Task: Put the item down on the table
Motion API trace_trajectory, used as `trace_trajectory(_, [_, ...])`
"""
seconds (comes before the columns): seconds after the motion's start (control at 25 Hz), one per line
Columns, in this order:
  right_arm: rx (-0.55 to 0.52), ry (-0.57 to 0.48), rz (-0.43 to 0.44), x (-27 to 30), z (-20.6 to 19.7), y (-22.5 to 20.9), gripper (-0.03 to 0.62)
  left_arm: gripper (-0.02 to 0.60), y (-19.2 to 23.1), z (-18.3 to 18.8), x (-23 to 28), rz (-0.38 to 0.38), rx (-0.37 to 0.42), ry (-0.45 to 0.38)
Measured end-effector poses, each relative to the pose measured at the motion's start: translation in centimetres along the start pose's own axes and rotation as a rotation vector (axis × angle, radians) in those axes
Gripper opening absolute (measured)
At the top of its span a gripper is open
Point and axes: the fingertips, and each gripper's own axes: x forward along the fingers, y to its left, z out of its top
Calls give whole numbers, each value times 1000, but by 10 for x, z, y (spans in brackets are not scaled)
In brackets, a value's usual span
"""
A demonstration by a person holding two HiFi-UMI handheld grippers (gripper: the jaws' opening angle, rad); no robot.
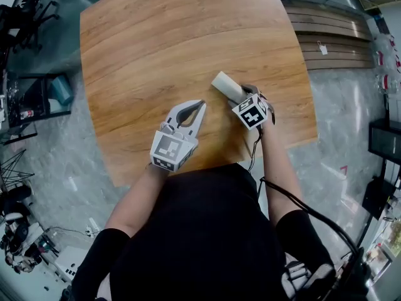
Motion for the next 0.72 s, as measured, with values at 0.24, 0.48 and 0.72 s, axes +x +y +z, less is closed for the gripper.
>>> trace_trajectory(0.24, [13, -20, 19, -2, -2, 6, 259, 3, -3, -5, 2, -10, -3, 7])
trace_trajectory(0.48, [4, -63, -10, -14, -4, 9, 259, 3, -9, -2, 1, -20, -7, 0])
trace_trajectory(0.72, [-18, -52, -10, -10, -5, 9, 259, 3, -14, -3, -2, -24, 8, 7])
